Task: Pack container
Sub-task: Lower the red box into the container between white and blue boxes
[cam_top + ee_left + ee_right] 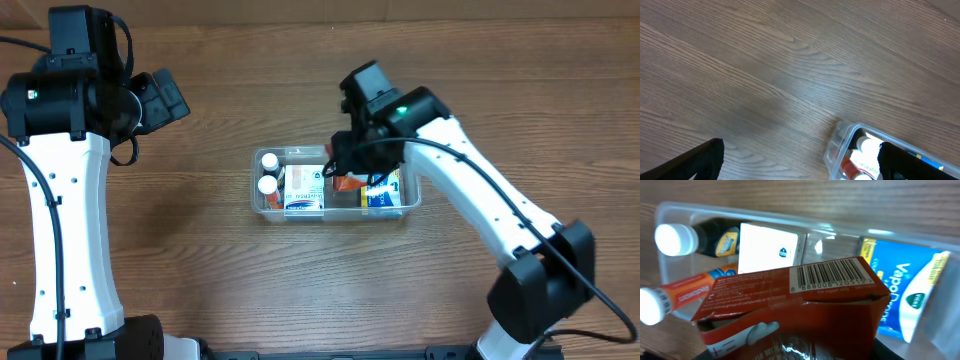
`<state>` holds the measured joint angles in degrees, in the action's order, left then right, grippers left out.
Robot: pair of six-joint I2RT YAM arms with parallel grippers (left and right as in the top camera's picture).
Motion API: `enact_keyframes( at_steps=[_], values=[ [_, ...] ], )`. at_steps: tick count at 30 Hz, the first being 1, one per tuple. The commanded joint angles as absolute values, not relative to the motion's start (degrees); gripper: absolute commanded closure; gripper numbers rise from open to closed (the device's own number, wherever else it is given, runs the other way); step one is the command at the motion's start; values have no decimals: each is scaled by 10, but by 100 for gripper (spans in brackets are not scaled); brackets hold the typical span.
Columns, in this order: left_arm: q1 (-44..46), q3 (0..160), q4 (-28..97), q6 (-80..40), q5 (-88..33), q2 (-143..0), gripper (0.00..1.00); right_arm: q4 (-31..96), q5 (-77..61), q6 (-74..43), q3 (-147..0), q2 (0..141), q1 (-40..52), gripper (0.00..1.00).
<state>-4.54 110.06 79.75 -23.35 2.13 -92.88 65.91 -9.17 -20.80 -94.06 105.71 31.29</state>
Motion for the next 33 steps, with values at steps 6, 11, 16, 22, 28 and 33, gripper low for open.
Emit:
enact_keyframes(
  at_steps=[6,11,16,22,28,33],
  values=[
    [-45,1111,797,-218,19,-922,0,645,-91,-228,-941,1074,326,48],
    [-45,1111,797,-218,19,-922,0,646,-85,-228,-940,1075,326,47],
    [-45,1111,797,-218,19,-922,0,632,-76,-228,-921,1075,326,47],
    [-45,1111,797,-218,19,-922,0,591,-76,-241,-878,1075,326,47],
    [-45,1111,797,-218,19,-922,0,581,-76,-241,-865,1075,326,46],
    [-45,1111,797,-218,19,-922,0,581,-76,-241,-865,1075,326,27]
  ],
)
